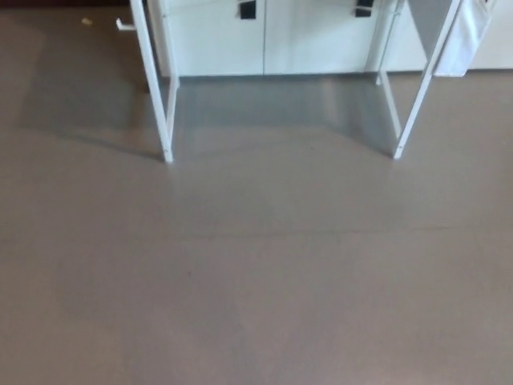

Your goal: The robot walks towards a desk on which a shovel is kept on the left hand side and a container is kept on the right hand side. The robot picks up the shovel using its left hand and places it in the container.

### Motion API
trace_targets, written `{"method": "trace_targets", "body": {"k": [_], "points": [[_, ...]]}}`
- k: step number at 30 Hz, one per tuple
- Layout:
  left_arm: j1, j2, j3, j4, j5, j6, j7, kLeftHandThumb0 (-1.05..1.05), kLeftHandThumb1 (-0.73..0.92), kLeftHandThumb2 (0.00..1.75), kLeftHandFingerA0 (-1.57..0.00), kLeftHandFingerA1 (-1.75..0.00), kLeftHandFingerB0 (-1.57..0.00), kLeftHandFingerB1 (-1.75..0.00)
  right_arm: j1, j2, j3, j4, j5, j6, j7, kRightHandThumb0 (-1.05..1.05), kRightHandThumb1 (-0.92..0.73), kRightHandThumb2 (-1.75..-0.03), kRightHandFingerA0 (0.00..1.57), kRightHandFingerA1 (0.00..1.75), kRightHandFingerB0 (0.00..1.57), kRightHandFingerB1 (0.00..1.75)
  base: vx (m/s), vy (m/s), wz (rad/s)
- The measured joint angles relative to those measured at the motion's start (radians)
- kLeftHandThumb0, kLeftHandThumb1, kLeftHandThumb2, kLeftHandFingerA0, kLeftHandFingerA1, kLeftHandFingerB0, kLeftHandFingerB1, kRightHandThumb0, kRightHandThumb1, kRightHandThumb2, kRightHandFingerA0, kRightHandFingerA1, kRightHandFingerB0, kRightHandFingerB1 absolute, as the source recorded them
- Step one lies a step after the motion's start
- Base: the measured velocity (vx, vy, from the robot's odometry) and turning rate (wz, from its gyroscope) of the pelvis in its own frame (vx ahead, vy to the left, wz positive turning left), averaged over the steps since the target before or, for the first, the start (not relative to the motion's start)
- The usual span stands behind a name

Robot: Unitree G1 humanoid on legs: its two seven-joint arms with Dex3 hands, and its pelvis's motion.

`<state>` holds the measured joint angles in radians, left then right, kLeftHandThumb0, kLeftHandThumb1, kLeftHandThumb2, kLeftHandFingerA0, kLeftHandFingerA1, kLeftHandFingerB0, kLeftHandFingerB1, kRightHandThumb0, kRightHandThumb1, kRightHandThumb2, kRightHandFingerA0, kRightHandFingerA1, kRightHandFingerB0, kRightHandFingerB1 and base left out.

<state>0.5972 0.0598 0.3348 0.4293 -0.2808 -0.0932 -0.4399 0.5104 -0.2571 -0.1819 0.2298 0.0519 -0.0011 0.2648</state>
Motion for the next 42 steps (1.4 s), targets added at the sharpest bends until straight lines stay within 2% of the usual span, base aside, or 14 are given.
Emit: {"method": "trace_targets", "body": {"k": [6,7,8,16,17,18,24,26,27,28,37,38,39,42], "points": [[0.005,0.003,-0.005,0.099,0.006,-0.064,0.000,-0.35,0.65,0.60,-0.37,-0.51,-0.37,-0.32,0.064,-0.003,0.008,-0.043,-0.012,-0.001,0.000,-0.43,-0.45,-0.74,0.52,0.58,0.33,0.49,0.26,0.182,-0.07],[0.004,0.003,-0.006,0.124,0.008,-0.075,0.001,-0.34,0.66,0.60,-0.36,-0.51,-0.37,-0.32,0.069,-0.005,0.008,-0.035,-0.012,-0.003,0.000,-0.37,-0.57,-0.57,0.59,0.50,0.39,0.40,0.20,0.100,0.12],[0.002,0.003,-0.008,0.145,0.009,-0.084,0.003,-0.32,0.69,0.61,-0.34,-0.48,-0.36,-0.32,0.072,-0.006,0.007,-0.027,-0.013,-0.002,0.000,-0.45,-0.45,-0.76,0.52,0.59,0.33,0.49,0.22,0.067,0.06],[-0.022,0.001,-0.020,0.321,0.027,-0.160,0.004,-0.32,0.71,0.62,-0.33,-0.45,-0.35,-0.31,0.142,-0.016,0.005,-0.022,-0.019,-0.006,-0.002,-0.48,-0.47,-0.77,0.47,0.56,0.34,0.49,0.32,-0.122,0.16],[-0.036,0.001,-0.025,0.348,0.030,-0.173,0.004,-0.38,0.64,0.83,-0.28,-0.51,-0.30,-0.43,0.153,-0.023,-0.001,-0.015,-0.020,-0.007,-0.005,-0.48,-0.47,-0.78,0.45,0.56,0.33,0.49,0.42,-0.199,0.48],[-0.040,0.001,-0.028,0.365,0.031,-0.182,0.004,-0.31,0.74,0.62,-0.33,-0.45,-0.35,-0.31,0.160,-0.025,-0.004,-0.012,-0.020,-0.007,-0.005,-0.40,-0.61,-0.58,0.49,0.46,0.36,0.39,0.42,-0.203,0.02],[-0.024,0.023,-0.043,0.437,0.047,-0.239,0.004,-0.34,0.71,0.62,-0.33,-0.48,-0.36,-0.31,0.205,-0.028,-0.006,0.006,-0.014,-0.010,0.005,-0.49,-0.59,-0.57,0.41,0.42,0.33,0.36,0.17,-0.062,-0.05],[-0.024,0.040,-0.042,0.449,0.049,-0.256,0.001,-0.33,0.70,0.62,-0.31,-0.51,-0.36,-0.32,0.208,-0.028,-0.003,0.057,-0.009,-0.021,0.020,-0.54,-0.57,-0.57,0.40,0.41,0.34,0.36,0.22,0.066,-0.15],[-0.025,0.049,-0.041,0.454,0.049,-0.264,-0.001,-0.41,0.55,0.80,-0.27,-0.55,-0.31,-0.44,0.205,-0.028,-0.002,0.100,-0.008,-0.028,0.028,-0.58,-0.43,-0.85,0.32,0.54,0.17,0.45,0.20,0.087,-0.17],[-0.027,0.056,-0.041,0.461,0.049,-0.266,-0.002,-0.41,0.55,0.78,-0.27,-0.54,-0.31,-0.43,0.202,-0.031,0.000,0.138,-0.007,-0.034,0.036,-0.61,-0.59,-0.57,0.34,0.39,0.30,0.34,0.28,0.143,-0.20],[-0.107,0.128,-0.031,0.594,0.063,-0.299,0.024,-0.38,0.62,0.60,-0.16,-0.55,-0.30,-0.31,0.098,-0.031,0.023,0.469,-0.015,-0.108,0.056,-0.52,-0.60,-0.58,0.32,0.43,0.30,0.36,0.19,0.137,-0.04],[-0.108,0.135,-0.028,0.612,0.064,-0.300,0.027,-0.36,0.63,0.60,-0.16,-0.54,-0.28,-0.30,0.086,-0.030,0.021,0.508,-0.016,-0.117,0.049,-0.53,-0.41,-0.82,0.30,0.55,0.20,0.47,0.05,0.027,0.10],[-0.108,0.142,-0.025,0.630,0.064,-0.300,0.028,-0.36,0.63,0.59,-0.19,-0.54,-0.28,-0.30,0.073,-0.027,0.018,0.545,-0.016,-0.128,0.042,-0.49,-0.60,-0.58,0.39,0.44,0.34,0.37,0.14,0.006,0.10],[-0.114,0.161,-0.002,0.694,0.063,-0.302,0.039,-0.36,0.60,0.59,-0.26,-0.53,-0.28,-0.30,0.025,-0.023,0.009,0.658,-0.019,-0.162,0.009,-0.43,-0.62,-0.57,0.39,0.44,0.34,0.36,0.20,-0.073,0.07]]}}
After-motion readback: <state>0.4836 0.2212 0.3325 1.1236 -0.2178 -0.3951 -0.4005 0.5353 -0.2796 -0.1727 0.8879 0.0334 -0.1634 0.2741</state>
